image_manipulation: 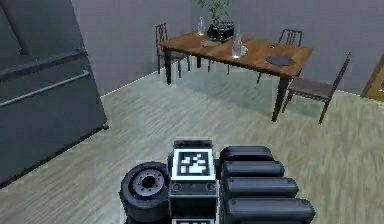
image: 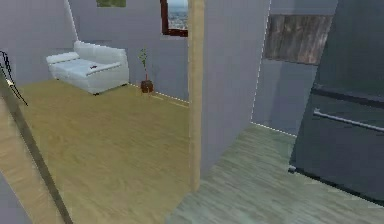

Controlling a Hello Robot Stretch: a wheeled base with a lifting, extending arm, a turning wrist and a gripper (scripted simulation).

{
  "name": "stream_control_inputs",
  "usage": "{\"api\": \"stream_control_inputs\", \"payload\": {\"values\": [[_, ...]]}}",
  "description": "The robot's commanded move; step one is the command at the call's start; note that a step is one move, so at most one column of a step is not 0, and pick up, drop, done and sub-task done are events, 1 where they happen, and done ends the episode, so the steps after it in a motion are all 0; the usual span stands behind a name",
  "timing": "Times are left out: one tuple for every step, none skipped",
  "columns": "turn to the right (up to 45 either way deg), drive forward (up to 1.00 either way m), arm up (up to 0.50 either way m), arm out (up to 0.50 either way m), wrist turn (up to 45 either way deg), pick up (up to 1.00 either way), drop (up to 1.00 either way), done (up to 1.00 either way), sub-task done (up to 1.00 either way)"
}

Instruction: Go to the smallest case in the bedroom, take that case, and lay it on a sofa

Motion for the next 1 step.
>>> {"api": "stream_control_inputs", "payload": {"values": [[0.0, 0.45, 0.0, 0.0, 0.0, 0.0, 0.0, 0.0, 0.0]]}}
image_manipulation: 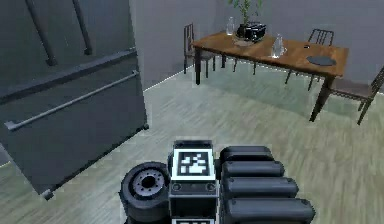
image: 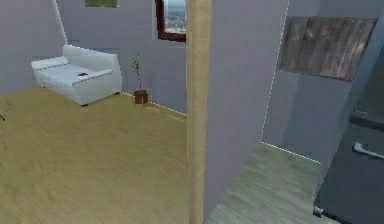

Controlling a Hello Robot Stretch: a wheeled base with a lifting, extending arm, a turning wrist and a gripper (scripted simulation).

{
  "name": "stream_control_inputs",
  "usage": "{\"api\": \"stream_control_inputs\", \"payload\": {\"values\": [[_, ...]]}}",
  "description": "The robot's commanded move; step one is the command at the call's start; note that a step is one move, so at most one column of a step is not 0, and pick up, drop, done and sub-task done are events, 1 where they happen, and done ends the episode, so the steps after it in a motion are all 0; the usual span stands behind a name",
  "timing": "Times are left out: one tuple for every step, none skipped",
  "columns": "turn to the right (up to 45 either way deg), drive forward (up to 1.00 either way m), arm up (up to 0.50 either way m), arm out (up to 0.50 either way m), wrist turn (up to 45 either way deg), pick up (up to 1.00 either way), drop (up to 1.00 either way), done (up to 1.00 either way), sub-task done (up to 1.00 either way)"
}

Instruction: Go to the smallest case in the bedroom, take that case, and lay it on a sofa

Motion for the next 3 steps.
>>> {"api": "stream_control_inputs", "payload": {"values": [[-18.0, 0.0, 0.0, 0.0, 0.0, 0.0, 0.0, 0.0, 0.0], [0.0, 0.35, 0.0, 0.0, 0.0, 0.0, 0.0, 0.0, 0.0], [-24.0, 0.0, 0.0, 0.0, 0.0, 0.0, 0.0, 0.0, 0.0]]}}
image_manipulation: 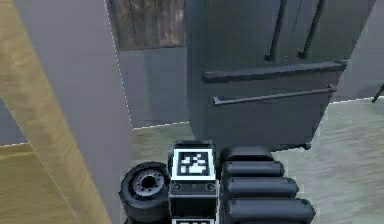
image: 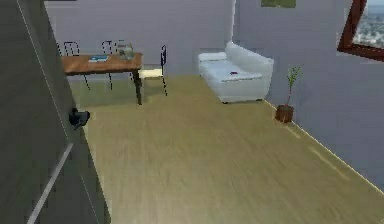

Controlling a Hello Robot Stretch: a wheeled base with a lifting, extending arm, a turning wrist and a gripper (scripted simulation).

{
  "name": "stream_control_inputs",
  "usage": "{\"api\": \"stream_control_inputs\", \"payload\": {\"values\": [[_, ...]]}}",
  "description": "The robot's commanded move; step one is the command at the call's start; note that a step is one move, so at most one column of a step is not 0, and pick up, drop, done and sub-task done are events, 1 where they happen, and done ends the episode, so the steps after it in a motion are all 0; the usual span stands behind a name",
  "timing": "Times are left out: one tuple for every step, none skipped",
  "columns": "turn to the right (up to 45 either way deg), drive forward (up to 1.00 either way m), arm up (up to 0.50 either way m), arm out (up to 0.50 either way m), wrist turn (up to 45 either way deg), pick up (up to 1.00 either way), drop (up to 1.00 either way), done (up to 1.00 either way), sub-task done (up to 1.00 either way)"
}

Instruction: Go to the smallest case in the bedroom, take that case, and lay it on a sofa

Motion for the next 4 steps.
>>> {"api": "stream_control_inputs", "payload": {"values": [[0.0, 1.0, 0.0, 0.0, 0.0, 0.0, 0.0, 0.0, 0.0], [0.0, 1.0, 0.0, 0.0, 0.0, 0.0, 0.0, 0.0, 0.0], [0.0, 1.0, 0.0, 0.0, 0.0, 0.0, 0.0, 0.0, 0.0], [0.0, 0.3, 0.0, 0.0, 0.0, 0.0, 0.0, 0.0, 0.0]]}}
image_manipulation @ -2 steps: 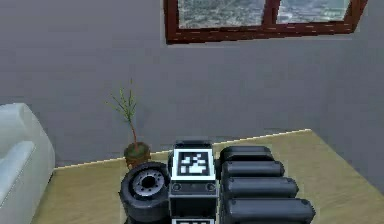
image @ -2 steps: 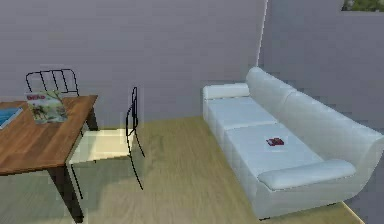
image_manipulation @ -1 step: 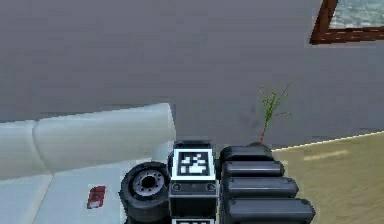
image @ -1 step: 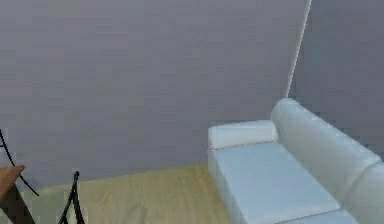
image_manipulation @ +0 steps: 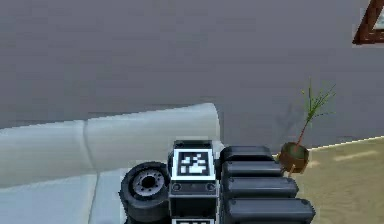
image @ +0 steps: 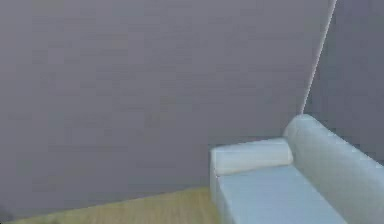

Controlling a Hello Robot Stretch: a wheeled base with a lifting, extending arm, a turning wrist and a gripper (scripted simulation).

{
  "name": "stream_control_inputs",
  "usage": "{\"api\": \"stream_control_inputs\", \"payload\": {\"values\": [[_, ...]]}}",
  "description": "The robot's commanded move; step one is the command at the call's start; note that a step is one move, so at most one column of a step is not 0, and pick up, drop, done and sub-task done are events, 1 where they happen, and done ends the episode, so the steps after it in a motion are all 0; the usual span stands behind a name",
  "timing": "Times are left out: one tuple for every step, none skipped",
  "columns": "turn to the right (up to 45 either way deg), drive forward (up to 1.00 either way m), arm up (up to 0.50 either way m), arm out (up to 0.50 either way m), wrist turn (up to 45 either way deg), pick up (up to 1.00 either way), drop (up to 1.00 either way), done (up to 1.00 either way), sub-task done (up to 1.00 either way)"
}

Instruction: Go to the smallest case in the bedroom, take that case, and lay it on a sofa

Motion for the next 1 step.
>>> {"api": "stream_control_inputs", "payload": {"values": [[-45.0, 0.0, 0.0, 0.0, 0.0, 0.0, 0.0, 0.0, 0.0]]}}
